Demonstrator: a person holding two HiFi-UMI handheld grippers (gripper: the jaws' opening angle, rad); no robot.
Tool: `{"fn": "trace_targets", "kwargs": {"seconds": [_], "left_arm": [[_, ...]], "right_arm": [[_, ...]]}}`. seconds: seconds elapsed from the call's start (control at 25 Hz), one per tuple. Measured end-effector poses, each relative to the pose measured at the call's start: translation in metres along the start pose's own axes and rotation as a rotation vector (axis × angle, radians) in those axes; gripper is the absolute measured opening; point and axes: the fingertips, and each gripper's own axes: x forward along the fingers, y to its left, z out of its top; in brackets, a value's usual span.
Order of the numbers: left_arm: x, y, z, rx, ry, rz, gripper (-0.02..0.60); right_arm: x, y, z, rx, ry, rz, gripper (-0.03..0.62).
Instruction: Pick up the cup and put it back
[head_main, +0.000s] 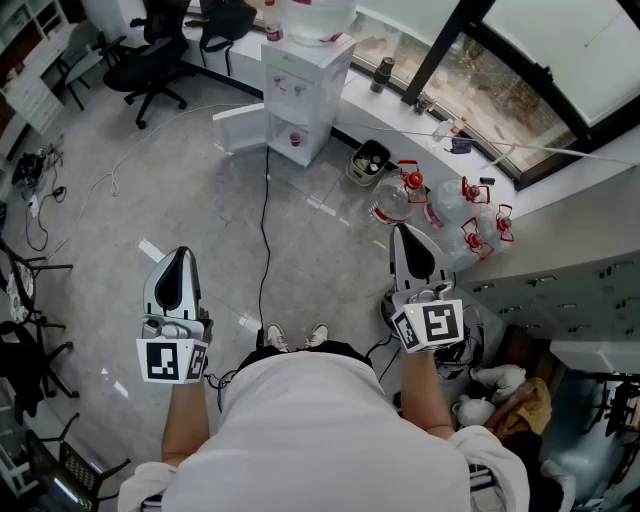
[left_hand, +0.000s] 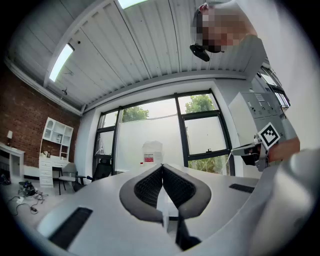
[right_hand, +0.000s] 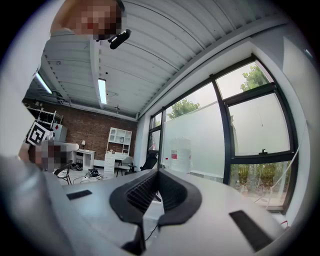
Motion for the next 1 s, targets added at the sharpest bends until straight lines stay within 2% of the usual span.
{"fn": "trace_targets", "kwargs": {"seconds": [0.32, 0.52, 0.8, 1.0], "left_arm": [[-0.011, 0.005, -0.003, -0.006, 0.012, -0.002, 0.023], [-0.011, 0.017, -0.01, -0.015, 0.015, -0.025, 0.023], [-0.013, 0.041, -0.031, -0.047, 0.03, -0.043, 0.023], [0.011, 0.052, -0.042, -0.06, 0.053, -0.05, 0.023]], "right_arm": [[-0.003, 0.012, -0.004, 0.027, 0.007, 0.012, 0.02], [-0.002, 0.032, 0.001, 0.091, -0.051, 0.057, 0.02], [0.007, 0.055, -0.016, 0.071, 0.014, 0.04, 0.02], [0.028, 0.046, -0.031, 0.09, 0.053, 0.031, 0.02]]}}
